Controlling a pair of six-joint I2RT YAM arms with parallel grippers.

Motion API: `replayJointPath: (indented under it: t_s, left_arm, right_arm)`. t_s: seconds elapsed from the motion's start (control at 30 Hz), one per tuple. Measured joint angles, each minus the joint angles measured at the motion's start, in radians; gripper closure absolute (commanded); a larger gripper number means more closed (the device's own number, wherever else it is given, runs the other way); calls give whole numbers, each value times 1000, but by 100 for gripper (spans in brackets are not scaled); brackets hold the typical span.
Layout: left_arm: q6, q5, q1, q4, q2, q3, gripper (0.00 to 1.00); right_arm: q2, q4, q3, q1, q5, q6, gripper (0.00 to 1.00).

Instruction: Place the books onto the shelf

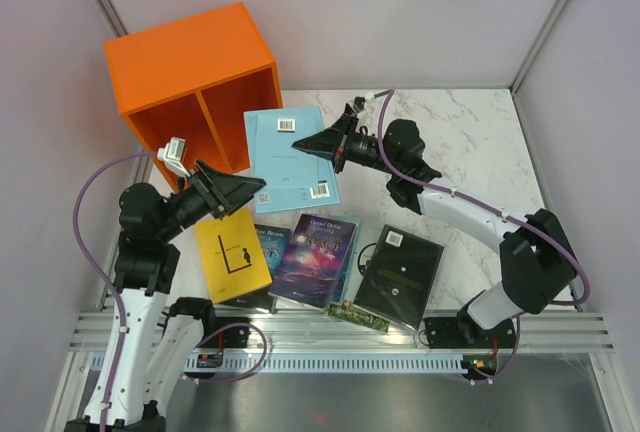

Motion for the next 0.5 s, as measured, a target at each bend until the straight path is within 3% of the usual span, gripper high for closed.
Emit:
replayJointPath:
  t_s: [0.33,0.4,0.5]
  left_arm:
    - [-71,56,-8,76,101,35,47]
    - [-71,58,-23,75,121,50,51]
    - [-71,59,-48,75,153,72,74]
  right_arm:
    - [38,82,1,-1,9,53,100]
    - [50,92,4,0,6,62,100]
    - [67,106,14,0,4,68,100]
